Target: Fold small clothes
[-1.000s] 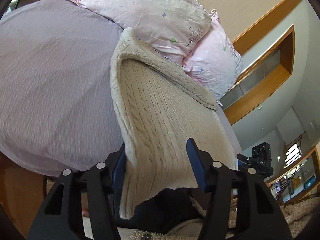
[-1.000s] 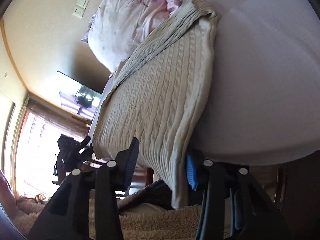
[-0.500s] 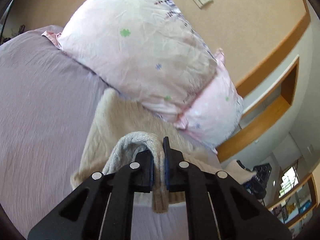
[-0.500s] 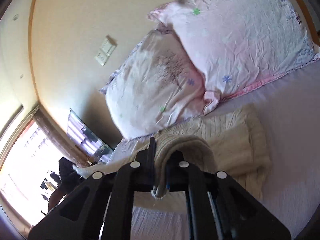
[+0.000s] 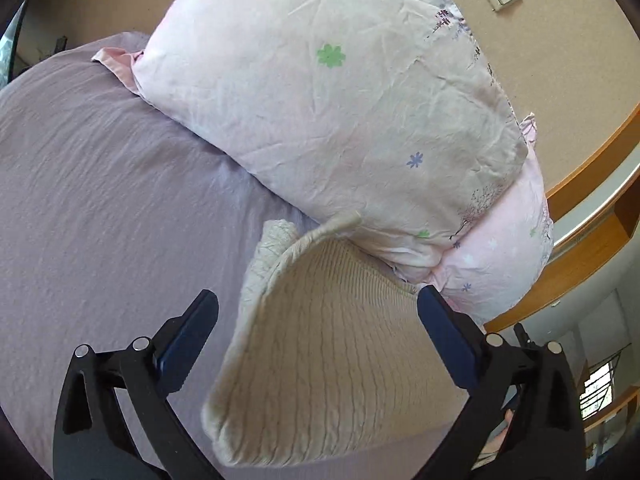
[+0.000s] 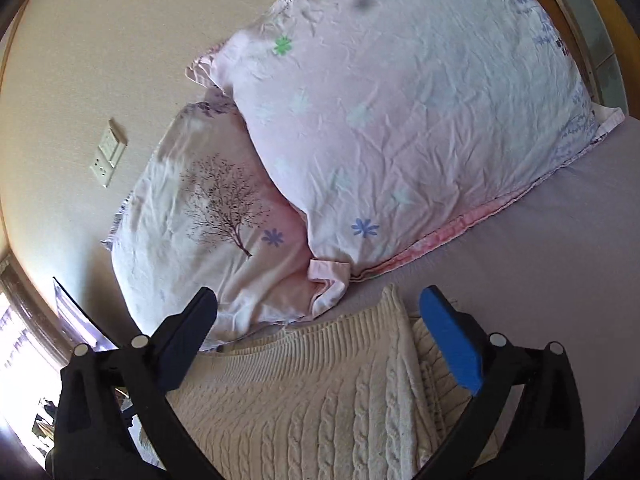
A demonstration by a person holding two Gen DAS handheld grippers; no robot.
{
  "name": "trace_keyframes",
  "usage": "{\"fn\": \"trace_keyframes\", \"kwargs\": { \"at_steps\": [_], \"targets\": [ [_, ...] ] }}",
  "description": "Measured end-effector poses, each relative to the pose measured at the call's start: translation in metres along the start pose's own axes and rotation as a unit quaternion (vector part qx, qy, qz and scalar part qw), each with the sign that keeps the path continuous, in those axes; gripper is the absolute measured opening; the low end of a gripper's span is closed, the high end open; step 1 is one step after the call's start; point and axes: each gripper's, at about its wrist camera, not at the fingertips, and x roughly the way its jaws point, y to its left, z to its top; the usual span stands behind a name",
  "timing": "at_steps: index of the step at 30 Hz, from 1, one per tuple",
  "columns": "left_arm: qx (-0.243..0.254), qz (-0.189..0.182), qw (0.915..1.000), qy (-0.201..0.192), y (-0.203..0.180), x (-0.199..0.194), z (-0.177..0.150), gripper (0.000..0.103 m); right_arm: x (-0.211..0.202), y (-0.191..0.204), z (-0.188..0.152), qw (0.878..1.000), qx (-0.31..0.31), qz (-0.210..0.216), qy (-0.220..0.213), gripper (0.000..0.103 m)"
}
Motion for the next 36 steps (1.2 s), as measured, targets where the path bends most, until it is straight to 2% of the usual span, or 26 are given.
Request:
{"fn": "trace_keyframes", "kwargs": {
  "at_steps": [1,4,7,10,12,15,16,18,19,22,25,28,29,31,32,33,34,35,36],
  "targets": [
    [-0.001,0.012,0.9999,0.009,0.005,-0.001,-0.001,0.098,0.001,0.001,0.0,1.0,0.002,0.003,0.005,0.101],
    [-0.017,0.032,0.9974,0.062,0.023,0.009,-0.01,0.076,0.008,0.0,-0.002,1.0,0.016,0.009,0.024,0.101],
    [-0.051,0.001,0.9938,0.098,0.036,0.024,-0.022,0.07,0.007,0.002,-0.006,0.999,0.014,0.012,0.032,0.101],
    [-0.044,-0.01,0.9945,0.094,0.029,0.029,-0.03,0.069,0.005,0.004,-0.007,0.999,0.015,0.023,0.031,0.101],
    [-0.064,-0.024,0.9932,0.094,0.028,0.036,-0.035,0.066,0.003,0.003,-0.005,0.998,0.024,0.036,0.033,0.101],
    [-0.091,-0.032,0.9899,0.104,0.024,0.05,-0.04,0.042,0.0,-0.001,-0.002,0.997,0.044,0.058,0.038,0.101],
    [-0.112,-0.04,0.9873,0.105,0.025,0.053,-0.042,0.028,-0.002,-0.002,-0.001,0.996,0.047,0.063,0.036,0.101],
    [-0.137,-0.078,0.9834,0.089,0.017,0.053,-0.043,0.024,-0.009,-0.004,0.004,0.997,0.044,0.065,0.025,0.101],
    [-0.134,-0.101,0.9828,0.076,0.004,0.05,-0.041,0.022,-0.013,-0.005,0.007,0.997,0.041,0.064,0.017,0.101],
    [-0.084,-0.168,0.9804,0.061,-0.061,0.049,-0.036,0.022,-0.027,-0.008,0.016,0.998,0.025,0.053,-0.006,0.101],
    [-0.024,-0.242,0.9653,0.096,-0.143,0.08,-0.049,0.022,-0.035,-0.019,0.023,0.999,0.027,0.035,-0.017,0.101],
    [0.014,-0.305,0.9375,0.168,-0.216,0.143,-0.085,0.022,-0.033,-0.036,0.03,0.999,0.044,0.028,0.0,0.101],
    [0.024,-0.32,0.9254,0.202,-0.236,0.166,-0.098,0.022,-0.03,-0.044,0.031,0.998,0.054,0.027,0.012,0.101],
    [0.023,-0.345,0.8998,0.266,-0.262,0.198,-0.121,0.022,-0.025,-0.06,0.033,0.996,0.082,0.026,0.039,0.101],
    [0.024,-0.349,0.8929,0.283,-0.268,0.202,-0.128,0.022,-0.023,-0.069,0.034,0.994,0.097,0.024,0.055,0.101],
    [0.035,-0.346,0.8934,0.285,-0.271,0.199,-0.13,0.023,-0.02,-0.075,0.035,0.991,0.108,0.023,0.071,0.101],
    [0.054,-0.343,0.8972,0.273,-0.27,0.189,-0.127,0.033,-0.017,-0.081,0.034,0.989,0.119,0.023,0.091,0.101],
    [0.07,-0.332,0.9072,0.248,-0.264,0.177,-0.119,0.064,-0.013,-0.084,0.032,0.986,0.126,0.021,0.11,0.101],
    [0.08,-0.304,0.9253,0.213,-0.254,0.163,-0.109,0.083,-0.009,-0.087,0.03,0.982,0.134,0.017,0.131,0.101]
  ]
}}
